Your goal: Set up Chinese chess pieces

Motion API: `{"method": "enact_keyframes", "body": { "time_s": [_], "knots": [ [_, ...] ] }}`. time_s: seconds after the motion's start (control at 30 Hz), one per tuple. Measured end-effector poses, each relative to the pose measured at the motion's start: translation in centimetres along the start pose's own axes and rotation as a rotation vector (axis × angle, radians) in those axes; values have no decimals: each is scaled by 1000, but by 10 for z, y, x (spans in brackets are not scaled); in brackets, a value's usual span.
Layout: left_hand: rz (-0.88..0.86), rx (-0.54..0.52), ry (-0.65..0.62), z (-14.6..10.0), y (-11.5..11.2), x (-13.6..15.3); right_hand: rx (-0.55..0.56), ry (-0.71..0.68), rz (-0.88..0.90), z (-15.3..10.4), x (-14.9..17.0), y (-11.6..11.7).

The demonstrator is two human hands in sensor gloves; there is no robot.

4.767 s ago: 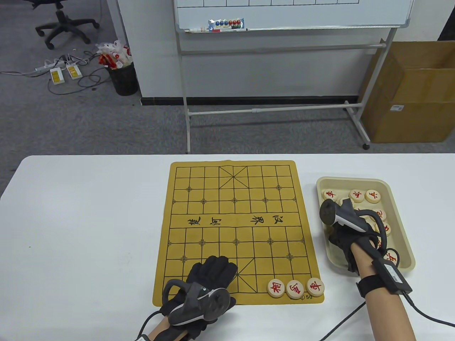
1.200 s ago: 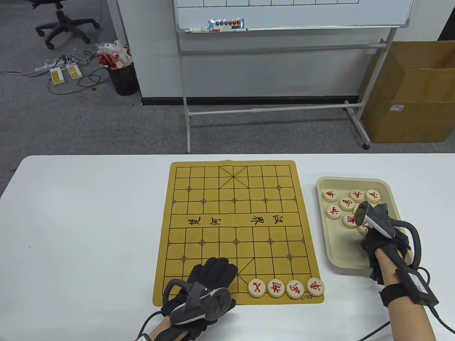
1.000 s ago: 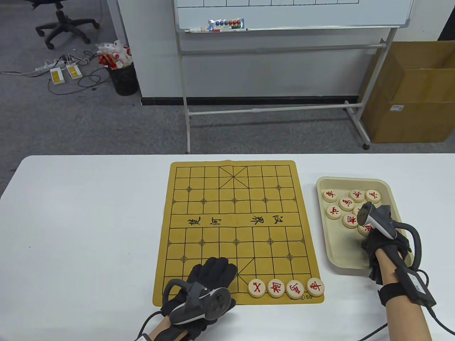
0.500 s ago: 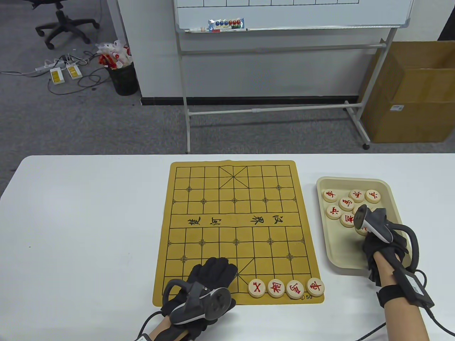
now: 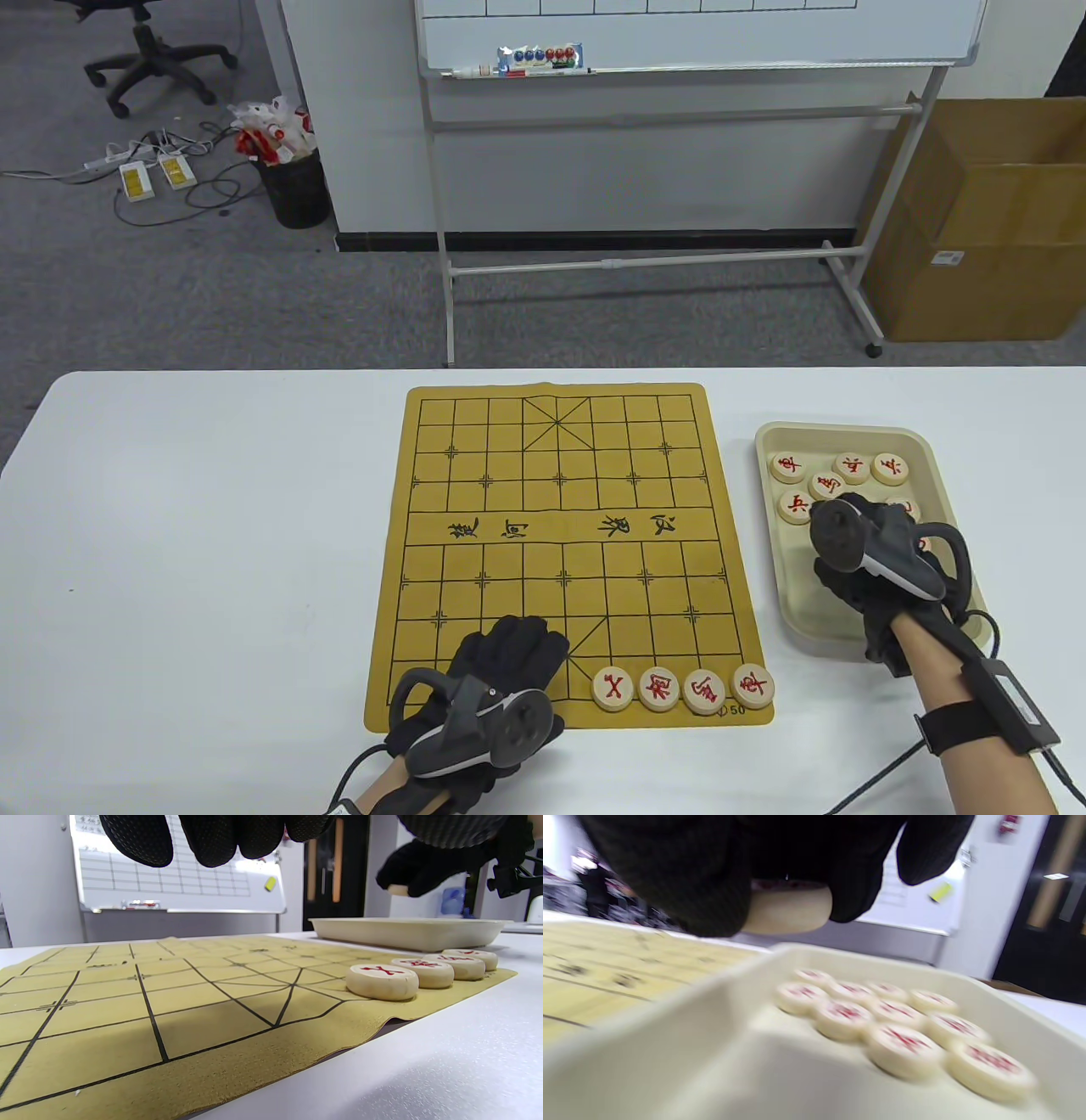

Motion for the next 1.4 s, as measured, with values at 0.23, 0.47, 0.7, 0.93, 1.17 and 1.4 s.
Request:
{"method": "enact_keyframes", "body": {
  "time_s": [0.23, 0.47, 0.7, 0.93, 1.17, 1.4],
  "knots": [
    [0, -1, 1, 0, 0, 0, -50, -230, -39, -7, -80, 3],
    [-1, -2, 1, 0, -1, 0, -173, -315, -144, -1, -124, 35],
    [-2, -1, -4, 0, -1, 0, -220, -344, -145, -1, -136, 56],
    [-2, -2, -4, -1, -1, -1, -275, -339, -182, -2, -140, 81],
    [1, 3, -5, -1, -1, -1, -247, -311, -157, -3, -134, 62],
    [0, 1, -3, -1, -1, -1, -109, -67, -45, 8, -70, -7]
  ]
}}
Point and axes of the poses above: the tracker on the back of each hand, its own x axis roughly to the little-finger side, its own z axis roughly from the wrist to the fingertips, y = z × x, the point moved 3 cm from there along z, roughly from the wrist to the fingertips, and after that the axes turned 5 degrees about z, right-handed, at the moved point
